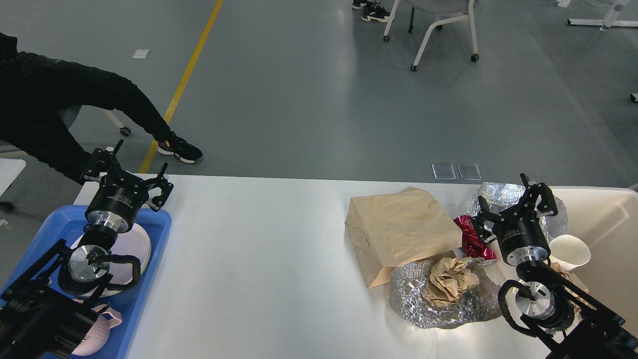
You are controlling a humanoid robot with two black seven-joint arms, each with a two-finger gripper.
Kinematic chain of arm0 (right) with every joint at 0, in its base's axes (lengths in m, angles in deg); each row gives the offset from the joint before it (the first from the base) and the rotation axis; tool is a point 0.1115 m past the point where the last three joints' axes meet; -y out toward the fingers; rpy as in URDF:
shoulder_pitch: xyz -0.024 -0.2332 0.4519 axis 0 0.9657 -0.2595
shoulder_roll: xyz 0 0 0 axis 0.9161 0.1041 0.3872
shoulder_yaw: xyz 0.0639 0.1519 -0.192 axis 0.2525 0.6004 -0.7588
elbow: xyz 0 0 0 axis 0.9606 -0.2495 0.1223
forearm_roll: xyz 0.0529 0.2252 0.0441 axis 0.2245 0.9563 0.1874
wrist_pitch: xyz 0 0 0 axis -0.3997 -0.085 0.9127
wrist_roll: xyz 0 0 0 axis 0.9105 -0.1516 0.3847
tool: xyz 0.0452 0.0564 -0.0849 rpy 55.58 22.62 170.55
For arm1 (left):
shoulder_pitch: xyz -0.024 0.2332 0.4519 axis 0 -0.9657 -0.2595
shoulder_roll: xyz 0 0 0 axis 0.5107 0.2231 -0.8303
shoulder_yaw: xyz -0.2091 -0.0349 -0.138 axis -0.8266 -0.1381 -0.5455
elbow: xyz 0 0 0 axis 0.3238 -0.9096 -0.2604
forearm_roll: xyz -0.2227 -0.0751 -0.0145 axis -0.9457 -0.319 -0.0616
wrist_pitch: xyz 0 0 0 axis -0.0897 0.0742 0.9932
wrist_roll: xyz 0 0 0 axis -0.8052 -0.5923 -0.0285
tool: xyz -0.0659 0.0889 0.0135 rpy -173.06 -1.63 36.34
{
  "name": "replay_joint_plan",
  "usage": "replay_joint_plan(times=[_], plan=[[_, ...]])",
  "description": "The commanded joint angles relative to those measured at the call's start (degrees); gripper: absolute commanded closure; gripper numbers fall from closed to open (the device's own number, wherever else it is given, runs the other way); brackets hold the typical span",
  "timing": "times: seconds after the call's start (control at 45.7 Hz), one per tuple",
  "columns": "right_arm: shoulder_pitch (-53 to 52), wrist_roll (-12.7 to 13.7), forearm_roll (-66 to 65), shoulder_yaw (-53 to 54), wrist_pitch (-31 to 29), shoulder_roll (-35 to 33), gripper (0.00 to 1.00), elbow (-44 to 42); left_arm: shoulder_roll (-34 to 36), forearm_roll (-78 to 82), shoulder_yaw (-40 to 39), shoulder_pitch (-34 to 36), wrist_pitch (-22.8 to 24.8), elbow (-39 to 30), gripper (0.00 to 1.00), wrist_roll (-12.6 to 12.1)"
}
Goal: Tidy desktop
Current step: 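Lower the left gripper over the stacked plates on the tray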
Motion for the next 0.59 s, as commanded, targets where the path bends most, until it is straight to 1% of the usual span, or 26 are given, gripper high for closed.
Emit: replay_joint_plan(times=[0.0, 0.109, 0.219, 0.263, 0.504, 0.569], plan=[[0.0, 0.1, 0.0, 0.0, 0.0, 0.0, 0.0, 0.0, -2.1, 6.2, -5.9, -7.5, -0.2, -9.3, 0.04, -0.1], [0.0, 0.1, 0.1, 0.0, 0.0, 0.0, 0.0, 0.0, -2.0, 6.8, -7.1, -10.5, -0.3, -12.0, 0.04, 0.0], [0.0, 0.0, 0.0, 0.0, 0.0, 0.0, 0.0, 0.0, -2.0, 6.8, -7.1, -13.5, 0.4, -12.1, 0.04, 0.7], [0.0, 0.0, 0.0, 0.0, 0.0, 0.0, 0.0, 0.0, -2.0, 6.8, -7.1, -14.2, 0.9, -12.2, 0.04, 0.6], [0.0, 0.0, 0.0, 0.0, 0.0, 0.0, 0.0, 0.0, -1.3, 6.8, -7.1, -13.5, 2.1, -12.2, 0.04, 0.3], [0.0, 0.1, 0.0, 0.0, 0.0, 0.0, 0.0, 0.0, -1.1, 6.8, -7.1, -13.4, 3.5, -12.1, 0.04, 0.3]])
